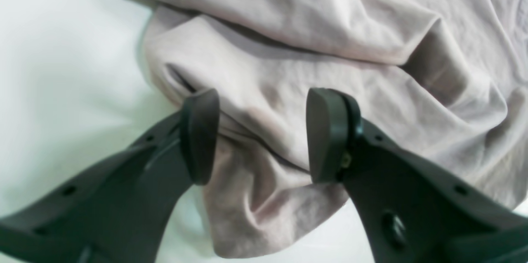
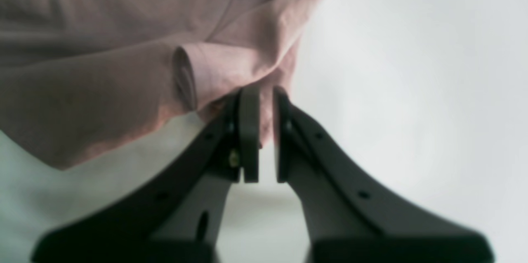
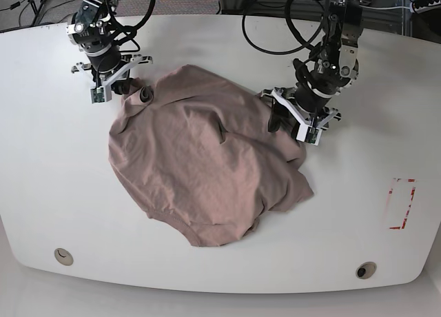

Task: Fold the T-shirt properly

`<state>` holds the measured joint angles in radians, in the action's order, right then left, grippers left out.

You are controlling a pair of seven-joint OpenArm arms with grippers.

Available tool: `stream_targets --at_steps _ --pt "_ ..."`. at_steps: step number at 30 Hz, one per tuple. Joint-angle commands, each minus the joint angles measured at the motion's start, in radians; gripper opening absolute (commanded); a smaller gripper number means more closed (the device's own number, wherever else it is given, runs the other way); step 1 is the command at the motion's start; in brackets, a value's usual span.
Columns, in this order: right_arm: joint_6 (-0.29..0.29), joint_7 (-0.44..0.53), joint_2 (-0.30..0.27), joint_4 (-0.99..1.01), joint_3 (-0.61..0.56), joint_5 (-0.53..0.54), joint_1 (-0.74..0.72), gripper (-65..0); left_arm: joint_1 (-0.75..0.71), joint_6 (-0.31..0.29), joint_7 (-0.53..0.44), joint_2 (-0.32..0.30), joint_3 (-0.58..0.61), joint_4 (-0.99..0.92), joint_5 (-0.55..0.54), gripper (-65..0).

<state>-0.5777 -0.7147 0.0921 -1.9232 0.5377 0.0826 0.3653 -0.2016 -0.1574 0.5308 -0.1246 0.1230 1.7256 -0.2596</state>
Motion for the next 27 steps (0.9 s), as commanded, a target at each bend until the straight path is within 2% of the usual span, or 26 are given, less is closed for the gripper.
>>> stream_targets --at_steps 1,6,8,10,27 --pt "-0.007 0.021 0.000 -0.029 0.004 0.009 0.001 -56.9 0.005 -0.005 -0.021 -0.001 0.002 0.001 -0.008 -32.4" --pt "-0.008 0.014 -0.001 -0.039 0.003 0.010 -0.001 -55.6 0.003 -0.004 -0.021 -0.001 0.002 -0.012 -0.007 -31.7" --pt "-0.008 0.014 -0.003 -0.041 0.003 0.011 -0.002 -56.0 0.005 -0.002 -0.021 0.000 0.003 -0.020 -0.006 -31.0" --pt "-0.007 0.019 -0.007 -0.028 0.001 0.012 -0.005 -59.1 0.025 -0.002 -0.021 0.009 -0.002 -0.063 -0.005 -30.9" --pt "-0.013 0.019 -0.006 -0.013 0.004 0.012 -0.022 -60.5 0.057 -0.001 -0.032 0.018 0.024 -0.144 -0.013 -32.9"
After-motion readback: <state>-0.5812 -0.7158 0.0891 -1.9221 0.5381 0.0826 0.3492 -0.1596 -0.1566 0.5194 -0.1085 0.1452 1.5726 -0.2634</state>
